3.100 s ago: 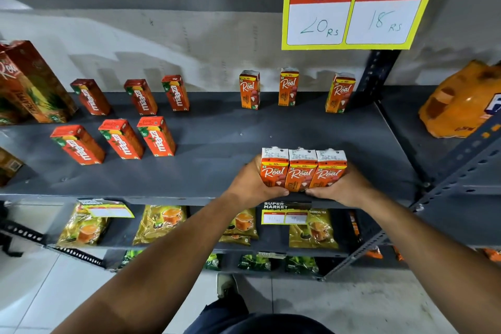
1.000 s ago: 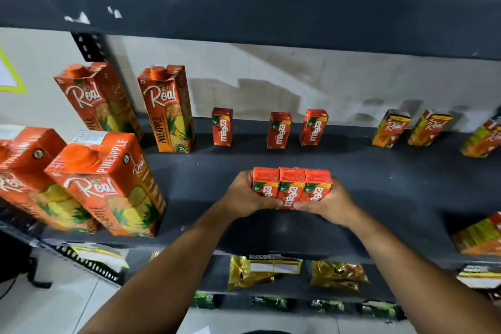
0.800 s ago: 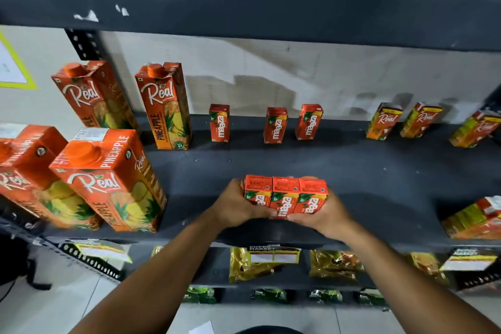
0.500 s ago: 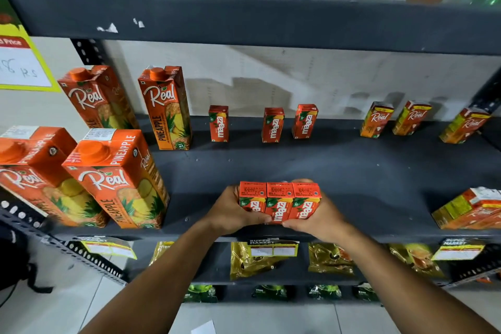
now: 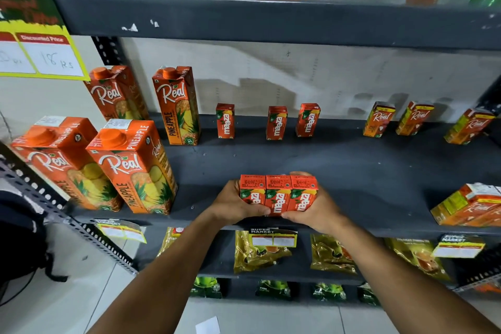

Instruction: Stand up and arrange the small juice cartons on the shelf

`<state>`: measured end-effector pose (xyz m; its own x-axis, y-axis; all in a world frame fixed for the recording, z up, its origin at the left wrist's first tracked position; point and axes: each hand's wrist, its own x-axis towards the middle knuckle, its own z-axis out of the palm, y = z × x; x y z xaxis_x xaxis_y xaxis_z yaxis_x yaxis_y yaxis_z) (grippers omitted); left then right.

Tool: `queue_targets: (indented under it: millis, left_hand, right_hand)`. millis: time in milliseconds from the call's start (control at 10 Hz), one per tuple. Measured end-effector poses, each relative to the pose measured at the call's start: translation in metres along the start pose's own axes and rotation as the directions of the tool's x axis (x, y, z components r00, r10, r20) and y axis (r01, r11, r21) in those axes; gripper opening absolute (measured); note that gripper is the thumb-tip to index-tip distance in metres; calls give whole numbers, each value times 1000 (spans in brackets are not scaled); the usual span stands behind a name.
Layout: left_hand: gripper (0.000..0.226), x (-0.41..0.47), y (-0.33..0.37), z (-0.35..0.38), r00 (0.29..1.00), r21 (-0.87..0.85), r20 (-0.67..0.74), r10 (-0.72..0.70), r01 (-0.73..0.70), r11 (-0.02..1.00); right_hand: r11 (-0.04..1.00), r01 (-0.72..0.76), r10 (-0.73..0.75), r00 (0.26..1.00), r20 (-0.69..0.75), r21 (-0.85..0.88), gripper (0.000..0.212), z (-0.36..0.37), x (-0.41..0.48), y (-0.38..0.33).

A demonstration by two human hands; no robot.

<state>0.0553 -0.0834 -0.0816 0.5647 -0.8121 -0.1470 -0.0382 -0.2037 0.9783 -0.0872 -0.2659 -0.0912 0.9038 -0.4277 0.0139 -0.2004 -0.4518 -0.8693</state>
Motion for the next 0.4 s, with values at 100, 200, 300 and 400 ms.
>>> queue_targets:
  millis: [100,200,300,400]
  left_hand:
    - [64,-4,9,-1,1000,4,-2,-10,10,1000]
    - [92,-7,11,-3,1000,-39,7,-5,5,999]
    - [128,-26,8,-3,993,-10,-117,31,-33,999]
    - [131,-46,7,3,959,68,-265,96,-81,994]
  right_hand:
    - [998,-15,12,998,63,60,120,-5,-10,-9]
    - [994,-22,19,999,26,110,134,-13,-29,-10]
    - [980,86,-57,984,-166,178,122,-35,-92,-11]
    - [952,193,-125,953,-276,237,106,-54,-154,-6]
